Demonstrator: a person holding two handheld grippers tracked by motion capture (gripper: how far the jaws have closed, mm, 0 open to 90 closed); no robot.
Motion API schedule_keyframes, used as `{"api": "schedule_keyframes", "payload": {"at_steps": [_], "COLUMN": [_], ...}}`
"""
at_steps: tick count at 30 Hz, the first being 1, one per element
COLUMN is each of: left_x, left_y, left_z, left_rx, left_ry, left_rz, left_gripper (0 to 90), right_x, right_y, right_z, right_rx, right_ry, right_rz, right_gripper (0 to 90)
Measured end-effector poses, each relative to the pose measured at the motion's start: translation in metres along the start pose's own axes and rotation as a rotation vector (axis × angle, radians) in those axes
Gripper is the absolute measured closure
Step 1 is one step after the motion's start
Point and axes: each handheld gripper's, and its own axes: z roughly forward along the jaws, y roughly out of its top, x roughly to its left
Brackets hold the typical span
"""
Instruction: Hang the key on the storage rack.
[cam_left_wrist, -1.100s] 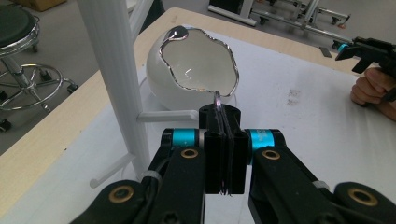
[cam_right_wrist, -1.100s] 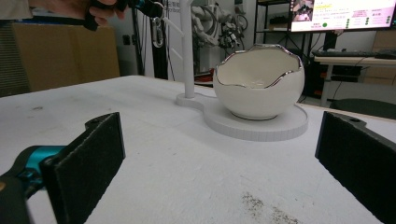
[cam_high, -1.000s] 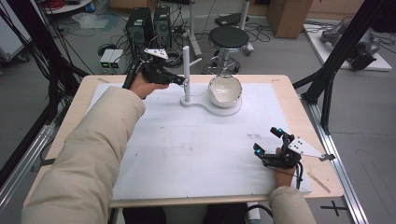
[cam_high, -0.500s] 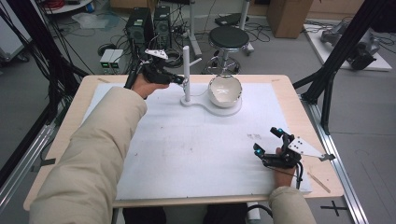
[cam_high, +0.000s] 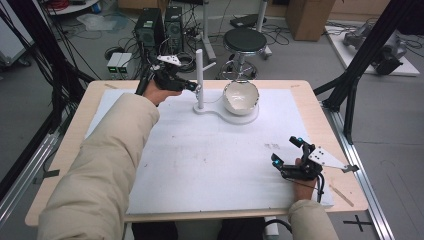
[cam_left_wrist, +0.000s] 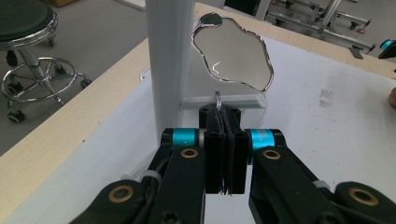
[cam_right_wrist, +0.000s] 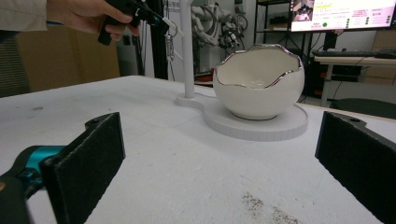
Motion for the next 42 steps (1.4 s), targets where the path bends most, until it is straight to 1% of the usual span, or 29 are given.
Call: {"api": "schedule_keyframes", "payload": {"at_steps": [3, 5, 6, 7, 9, 10, 11, 12, 13, 14, 15, 16, 17, 19, 20, 21, 22, 23, 24, 25, 28, 31, 32, 33, 35, 36, 39, 40, 42], "left_x": [0.001, 0.002, 0.002, 0.002, 0.002, 0.002, 0.003, 0.004, 0.004, 0.005, 0.007, 0.008, 0.007, 0.003, -0.001, -0.003, -0.006, -0.009, -0.013, -0.017, -0.033, -0.048, -0.053, -0.060, -0.070, -0.076, -0.088, -0.093, -0.102], "left_y": [-0.001, -0.002, -0.002, -0.002, -0.005, -0.006, -0.008, -0.010, -0.011, -0.012, -0.013, -0.014, -0.014, -0.017, -0.019, -0.021, -0.024, -0.029, -0.033, -0.037, -0.052, -0.068, -0.075, -0.084, -0.098, -0.109, -0.132, -0.141, -0.155], "left_z": [0.001, 0.001, 0.002, 0.002, -0.001, -0.003, -0.005, -0.008, -0.012, -0.014, -0.019, -0.023, -0.028, -0.040, -0.048, -0.053, -0.059, -0.067, -0.074, -0.081, -0.104, -0.126, -0.133, -0.142, -0.153, -0.161, -0.174, -0.179, -0.184], "left_rx": [-0.008, -0.005, -0.012, -0.020, -0.030, -0.039, -0.050, -0.048, -0.042, -0.037, -0.041, -0.047, -0.050, -0.095, -0.129, -0.143, -0.160, -0.173, -0.183, -0.194, -0.216, -0.245, -0.253, -0.266, -0.282, -0.291, -0.311, -0.323, -0.344], "left_ry": [0.004, 0.011, 0.020, 0.031, 0.074, 0.085, 0.101, 0.120, 0.137, 0.140, 0.135, 0.128, 0.138, 0.157, 0.160, 0.160, 0.166, 0.171, 0.170, 0.169, 0.190, 0.204, 0.207, 0.220, 0.234, 0.245, 0.269, 0.276, 0.290], "left_rz": [-0.002, -0.001, -0.010, -0.010, 0.008, 0.001, -0.011, -0.003, -0.004, -0.009, -0.027, -0.042, -0.050, -0.053, -0.055, -0.052, -0.045, -0.044, -0.041, -0.032, 0.002, 0.023, 0.029, 0.042, 0.056, 0.064, 0.068, 0.069, 0.065], "left_gripper": [87.8, 87.5, 80.2, 80.2, 68.6, 64.3, 64.3, 58.9, 53.6, 43.6, 43.6, 39.1, 33.6, 24.9, 21.9, 15.2, 15.2, 8.2, 3.7, 1.7, 1.7, 1.7, 1.7, 1.7, 1.7, 1.7, 1.7, 1.7, 1.7], "right_x": [0.000, 0.000, 0.000, 0.000, 0.000, 0.000, 0.000, 0.000, 0.000, 0.000, 0.000, 0.000, 0.000, 0.000, 0.000, 0.000, 0.000, 0.000, 0.000, 0.000, 0.000, 0.000, 0.000, 0.000, 0.000, 0.000, 0.000, 0.000, 0.000], "right_y": [0.000, 0.000, 0.000, 0.000, 0.000, 0.000, 0.000, 0.000, 0.000, 0.000, 0.000, 0.000, 0.000, 0.000, 0.000, 0.000, 0.000, 0.000, 0.000, 0.000, 0.000, 0.000, 0.000, 0.000, 0.000, 0.000, 0.000, 0.000, 0.000], "right_z": [0.000, 0.000, 0.000, 0.000, 0.000, 0.000, 0.000, 0.000, 0.000, 0.000, 0.000, 0.000, 0.000, 0.000, 0.000, 0.000, 0.000, 0.000, 0.000, 0.000, 0.000, 0.000, 0.000, 0.000, 0.000, 0.000, 0.000, 0.000, 0.001], "right_rx": [0.001, 0.001, 0.000, 0.000, 0.000, 0.001, 0.001, -0.002, -0.001, -0.001, -0.001, -0.001, -0.002, -0.002, -0.002, -0.001, -0.001, -0.001, -0.001, -0.002, 0.000, 0.000, 0.001, 0.003, 0.005, 0.005, 0.001, 0.001, 0.000], "right_ry": [0.000, 0.000, 0.000, 0.000, -0.001, -0.001, -0.001, 0.001, 0.001, 0.001, 0.001, 0.001, 0.001, 0.001, 0.001, 0.001, 0.001, 0.001, 0.001, 0.000, 0.000, 0.000, 0.000, -0.001, -0.003, -0.002, -0.002, -0.002, -0.004], "right_rz": [0.001, 0.002, -0.001, -0.001, -0.002, -0.002, -0.002, -0.007, -0.007, -0.006, -0.006, -0.008, -0.009, -0.007, -0.007, -0.007, -0.007, -0.007, -0.006, -0.006, -0.009, -0.008, -0.005, -0.005, -0.001, -0.010, -0.008, -0.008, -0.011], "right_gripper": [0.5, 0.5, 0.5, 0.5, 0.5, 0.5, 0.5, 0.5, 0.5, 0.5, 0.5, 0.5, 0.5, 0.5, 0.5, 0.5, 0.5, 0.5, 0.5, 0.5, 0.5, 0.5, 0.5, 0.5, 0.5, 0.5, 0.5, 0.5, 0.5]}}
